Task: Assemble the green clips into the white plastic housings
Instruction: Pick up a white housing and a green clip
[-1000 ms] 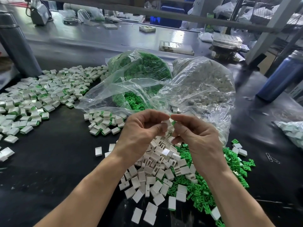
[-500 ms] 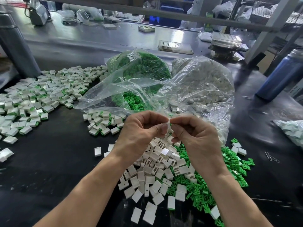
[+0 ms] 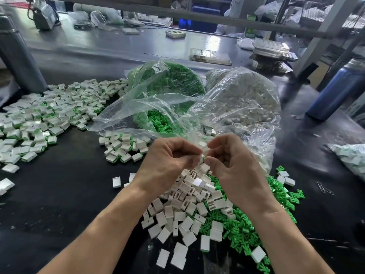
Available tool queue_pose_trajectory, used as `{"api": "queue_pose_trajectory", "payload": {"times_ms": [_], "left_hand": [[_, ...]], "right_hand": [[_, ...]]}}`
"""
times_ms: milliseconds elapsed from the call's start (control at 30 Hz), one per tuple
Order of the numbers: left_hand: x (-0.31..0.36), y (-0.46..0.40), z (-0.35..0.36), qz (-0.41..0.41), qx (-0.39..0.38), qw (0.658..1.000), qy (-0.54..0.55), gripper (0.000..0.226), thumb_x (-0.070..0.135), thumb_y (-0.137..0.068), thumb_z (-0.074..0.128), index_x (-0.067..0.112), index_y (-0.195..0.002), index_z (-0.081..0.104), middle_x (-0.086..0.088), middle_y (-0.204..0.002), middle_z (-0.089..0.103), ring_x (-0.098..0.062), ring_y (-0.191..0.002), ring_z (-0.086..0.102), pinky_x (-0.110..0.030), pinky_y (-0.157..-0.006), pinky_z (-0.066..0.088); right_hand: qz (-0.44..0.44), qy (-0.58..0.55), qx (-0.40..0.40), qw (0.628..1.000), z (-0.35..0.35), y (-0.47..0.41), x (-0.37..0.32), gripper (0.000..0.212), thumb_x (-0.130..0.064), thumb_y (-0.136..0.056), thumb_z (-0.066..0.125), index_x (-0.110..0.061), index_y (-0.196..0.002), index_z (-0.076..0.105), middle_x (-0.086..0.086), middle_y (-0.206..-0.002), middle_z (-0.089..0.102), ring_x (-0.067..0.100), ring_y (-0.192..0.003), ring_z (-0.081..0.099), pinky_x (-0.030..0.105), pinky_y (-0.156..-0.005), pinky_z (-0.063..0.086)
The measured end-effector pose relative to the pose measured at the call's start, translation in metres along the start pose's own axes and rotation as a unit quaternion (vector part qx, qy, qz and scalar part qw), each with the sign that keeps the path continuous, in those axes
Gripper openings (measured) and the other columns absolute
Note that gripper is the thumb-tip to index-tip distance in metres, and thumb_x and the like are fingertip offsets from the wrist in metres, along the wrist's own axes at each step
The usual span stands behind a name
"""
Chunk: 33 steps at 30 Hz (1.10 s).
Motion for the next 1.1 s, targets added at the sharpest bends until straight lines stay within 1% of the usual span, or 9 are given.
{"api": "queue_pose_trajectory", "payload": {"times_ms": [133, 233, 300, 467, 733, 800, 867, 967, 1100], "left_hand": [[-0.002, 0.0, -0.002, 0.007, -0.009, 0.998, -0.054, 0.024, -0.004, -0.088, 0.075, 0.019, -0.092, 0.082, 0.001, -0.085, 0.079, -0.016, -0.081, 0.077, -0.027, -0.076, 0.063], [-0.003, 0.001, -0.003, 0.002, -0.014, 0.997, -0.074, 0.026, -0.003, -0.089, 0.075, 0.022, -0.091, 0.082, 0.002, -0.084, 0.079, -0.015, -0.08, 0.077, -0.03, -0.074, 0.064], [-0.002, 0.001, -0.002, 0.005, -0.016, 0.997, -0.077, 0.028, -0.004, -0.088, 0.075, 0.022, -0.089, 0.082, 0.003, -0.083, 0.079, -0.013, -0.079, 0.076, -0.026, -0.073, 0.063], [0.002, 0.001, -0.001, 0.004, -0.017, 0.997, -0.078, 0.03, -0.008, -0.088, 0.073, 0.021, -0.085, 0.082, 0.003, -0.079, 0.078, -0.011, -0.075, 0.075, -0.02, -0.07, 0.059], [0.001, 0.0, 0.002, -0.006, -0.035, 0.996, -0.085, 0.027, -0.009, -0.086, 0.073, 0.016, -0.086, 0.083, 0.003, -0.078, 0.078, -0.013, -0.074, 0.074, -0.023, -0.071, 0.061], [0.003, -0.001, 0.001, 0.001, -0.02, 0.998, -0.065, 0.025, -0.009, -0.088, 0.072, 0.014, -0.089, 0.082, 0.002, -0.08, 0.079, -0.015, -0.076, 0.076, -0.025, -0.072, 0.062], [0.003, -0.002, -0.001, 0.004, 0.01, 1.0, -0.011, 0.023, -0.01, -0.089, 0.071, 0.01, -0.091, 0.081, -0.003, -0.083, 0.079, -0.02, -0.078, 0.077, -0.028, -0.073, 0.064], [0.002, -0.002, 0.0, -0.008, 0.044, 0.994, 0.099, 0.019, -0.005, -0.084, 0.077, 0.013, -0.087, 0.082, -0.011, -0.085, 0.079, -0.025, -0.078, 0.077, -0.034, -0.074, 0.065], [0.001, -0.001, 0.006, -0.018, 0.056, 0.98, 0.189, 0.013, 0.012, -0.073, 0.081, 0.016, -0.086, 0.082, -0.013, -0.087, 0.079, -0.026, -0.078, 0.077, -0.035, -0.076, 0.065]], "right_hand": [[-0.024, 0.046, -0.024, 0.998, 0.006, 0.002, -0.005, 0.035, -0.003, -0.092, 0.075, -0.03, -0.103, 0.056, -0.011, -0.084, 0.064, 0.0, -0.081, 0.063, 0.015, -0.07, 0.052], [-0.043, 0.075, -0.035, 0.996, 0.01, 0.003, -0.01, 0.046, -0.002, -0.092, 0.074, -0.04, -0.099, 0.049, -0.012, -0.082, 0.061, 0.001, -0.082, 0.062, 0.015, -0.071, 0.051], [-0.048, 0.088, -0.038, 0.994, 0.012, 0.003, -0.011, 0.051, -0.002, -0.093, 0.073, -0.044, -0.095, 0.046, -0.012, -0.082, 0.06, 0.0, -0.083, 0.061, 0.015, -0.071, 0.051], [-0.054, 0.095, -0.039, 0.993, 0.013, 0.003, -0.01, 0.045, 0.0, -0.092, 0.073, -0.038, -0.097, 0.049, -0.011, -0.081, 0.061, -0.001, -0.082, 0.061, 0.013, -0.069, 0.049], [-0.073, 0.147, -0.057, 0.985, 0.017, 0.004, -0.009, 0.039, -0.001, -0.094, 0.07, -0.033, -0.101, 0.05, -0.016, -0.086, 0.06, -0.001, -0.082, 0.06, 0.014, -0.068, 0.048], [-0.067, 0.111, -0.027, 0.991, 0.012, 0.002, -0.007, 0.037, 0.0, -0.093, 0.073, -0.031, -0.101, 0.053, -0.014, -0.083, 0.062, -0.002, -0.08, 0.062, 0.014, -0.068, 0.05], [-0.023, 0.003, 0.019, 1.0, 0.005, -0.002, -0.001, 0.031, -0.001, -0.092, 0.074, -0.026, -0.104, 0.06, -0.006, -0.082, 0.067, 0.004, -0.079, 0.067, 0.019, -0.07, 0.056], [0.038, -0.175, 0.054, 0.982, 0.007, -0.002, 0.006, 0.023, -0.005, -0.095, 0.072, -0.021, -0.109, 0.066, 0.001, -0.09, 0.073, 0.018, -0.076, 0.073, 0.028, -0.068, 0.062], [0.056, -0.25, 0.079, 0.963, 0.009, -0.001, 0.008, 0.007, -0.016, -0.096, 0.072, -0.014, -0.103, 0.071, 0.006, -0.078, 0.074, 0.02, -0.066, 0.071, 0.026, -0.062, 0.059]]}}
Point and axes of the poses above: each hand's wrist, its own y-axis away from the middle knuckle, its own z-axis out of the palm, x = y × z, the point moved 7 cm from there along -y, towards the middle knuckle
